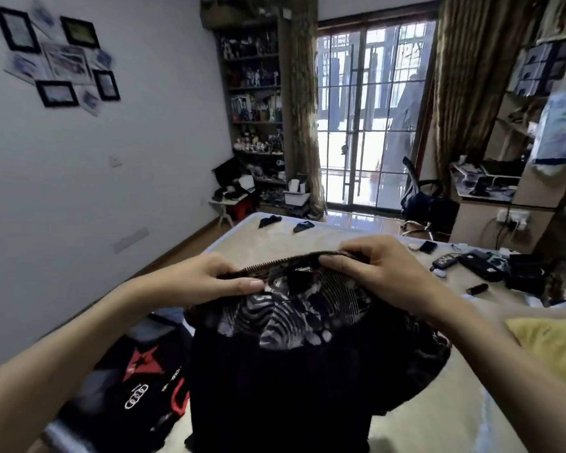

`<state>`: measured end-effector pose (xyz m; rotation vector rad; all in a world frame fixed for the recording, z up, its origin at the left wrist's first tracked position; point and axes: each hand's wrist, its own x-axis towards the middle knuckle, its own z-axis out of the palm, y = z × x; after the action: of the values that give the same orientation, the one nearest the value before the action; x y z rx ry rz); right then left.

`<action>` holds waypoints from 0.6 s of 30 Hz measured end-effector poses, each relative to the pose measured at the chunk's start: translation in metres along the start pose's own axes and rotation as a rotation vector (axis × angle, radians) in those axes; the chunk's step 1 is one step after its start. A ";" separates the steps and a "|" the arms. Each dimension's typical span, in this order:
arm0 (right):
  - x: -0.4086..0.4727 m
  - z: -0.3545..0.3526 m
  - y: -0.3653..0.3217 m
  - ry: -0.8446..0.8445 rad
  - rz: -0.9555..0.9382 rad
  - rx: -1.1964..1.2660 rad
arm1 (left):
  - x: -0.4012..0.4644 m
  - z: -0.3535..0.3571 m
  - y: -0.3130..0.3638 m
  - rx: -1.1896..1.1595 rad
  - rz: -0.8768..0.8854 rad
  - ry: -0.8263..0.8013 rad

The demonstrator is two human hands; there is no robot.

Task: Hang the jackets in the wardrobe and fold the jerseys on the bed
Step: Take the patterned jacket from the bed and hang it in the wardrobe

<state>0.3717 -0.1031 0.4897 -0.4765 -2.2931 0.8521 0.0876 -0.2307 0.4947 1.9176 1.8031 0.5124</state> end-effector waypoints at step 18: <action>0.075 0.090 -0.024 -0.316 -0.226 -0.172 | -0.205 -0.022 0.049 0.231 -0.238 0.830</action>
<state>0.2536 -0.1218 0.4867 -0.1556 -2.6631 0.6578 0.1012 -0.4350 0.5486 1.7064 2.6544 1.1791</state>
